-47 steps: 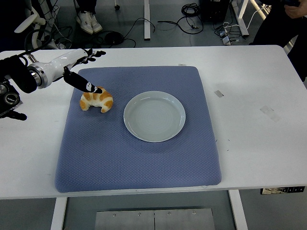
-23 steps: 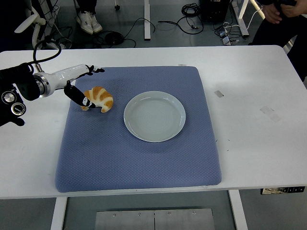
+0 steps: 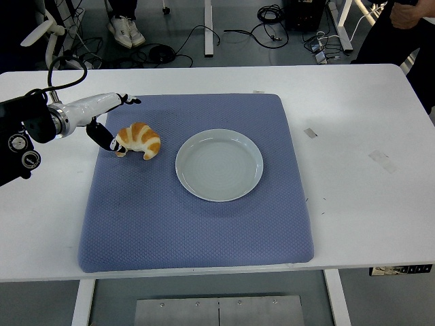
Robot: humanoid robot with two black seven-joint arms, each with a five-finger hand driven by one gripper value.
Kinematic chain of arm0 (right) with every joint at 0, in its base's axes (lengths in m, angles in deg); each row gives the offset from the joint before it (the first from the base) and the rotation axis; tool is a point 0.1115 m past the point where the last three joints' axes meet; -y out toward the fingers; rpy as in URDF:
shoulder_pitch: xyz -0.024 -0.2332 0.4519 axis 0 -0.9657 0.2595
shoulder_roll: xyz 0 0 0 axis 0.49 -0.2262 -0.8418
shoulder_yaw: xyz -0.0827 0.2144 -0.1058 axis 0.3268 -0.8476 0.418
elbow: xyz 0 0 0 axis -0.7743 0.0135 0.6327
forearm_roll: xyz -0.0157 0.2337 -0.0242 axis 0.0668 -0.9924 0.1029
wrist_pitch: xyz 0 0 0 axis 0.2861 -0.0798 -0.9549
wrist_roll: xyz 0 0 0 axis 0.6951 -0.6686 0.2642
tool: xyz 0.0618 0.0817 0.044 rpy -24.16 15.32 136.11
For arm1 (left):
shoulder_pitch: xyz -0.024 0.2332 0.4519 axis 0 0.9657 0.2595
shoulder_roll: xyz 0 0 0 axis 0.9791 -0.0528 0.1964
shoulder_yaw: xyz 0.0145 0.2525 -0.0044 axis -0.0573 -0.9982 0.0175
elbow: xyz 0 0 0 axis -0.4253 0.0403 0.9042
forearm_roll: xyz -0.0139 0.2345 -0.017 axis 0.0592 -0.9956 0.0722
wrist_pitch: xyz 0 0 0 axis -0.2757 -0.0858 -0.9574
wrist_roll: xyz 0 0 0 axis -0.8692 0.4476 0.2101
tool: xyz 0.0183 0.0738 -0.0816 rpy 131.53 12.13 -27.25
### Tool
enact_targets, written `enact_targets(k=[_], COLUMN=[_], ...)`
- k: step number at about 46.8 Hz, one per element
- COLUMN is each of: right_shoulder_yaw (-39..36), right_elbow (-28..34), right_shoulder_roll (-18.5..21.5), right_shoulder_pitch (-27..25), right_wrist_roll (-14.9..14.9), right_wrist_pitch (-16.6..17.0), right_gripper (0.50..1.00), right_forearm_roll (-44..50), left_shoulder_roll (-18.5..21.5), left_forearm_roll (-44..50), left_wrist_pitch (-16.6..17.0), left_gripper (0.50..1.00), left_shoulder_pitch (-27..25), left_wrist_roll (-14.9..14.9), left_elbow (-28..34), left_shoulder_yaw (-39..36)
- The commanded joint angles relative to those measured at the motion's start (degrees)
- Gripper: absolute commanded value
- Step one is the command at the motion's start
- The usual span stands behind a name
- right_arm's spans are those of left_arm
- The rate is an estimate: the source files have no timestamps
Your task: Place the bread on the plate
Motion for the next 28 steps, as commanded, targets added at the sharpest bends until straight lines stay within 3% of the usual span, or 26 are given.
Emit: enact_targets(k=[1, 11, 23, 28], right_shoulder_yaw=[0.00, 0.00, 0.00, 0.00], right_elbow=[0.00, 0.00, 0.00, 0.00], right_shoulder_roll=[0.00, 0.00, 0.00, 0.00], right_shoulder_pitch=[0.02, 0.02, 0.02, 0.02], right_wrist_roll=[0.00, 0.00, 0.00, 0.00], right_wrist_pitch=[0.00, 0.00, 0.00, 0.00], right_gripper=[1.000, 1.000, 1.000, 1.000], right_forearm_roll=[0.00, 0.00, 0.00, 0.00], left_shoulder_roll=[-0.35, -1.58, -3.42, -3.77], left_forearm_roll=[-0.03, -0.12, -0.03, -0.12], left_wrist_pitch=[0.55, 1.52, 1.78, 3.36], left_gripper=[0.930, 0.899, 0.895, 0.895], left_shoulder_pitch=[0.06, 0.15, 0.33, 0.50], left_wrist_roll=[0.23, 0.58, 1.02, 1.02], left_elbow=[-0.76, -1.99, -3.92, -4.63], left_shoulder_yaw=[-0.44, -1.49, -1.49, -2.10])
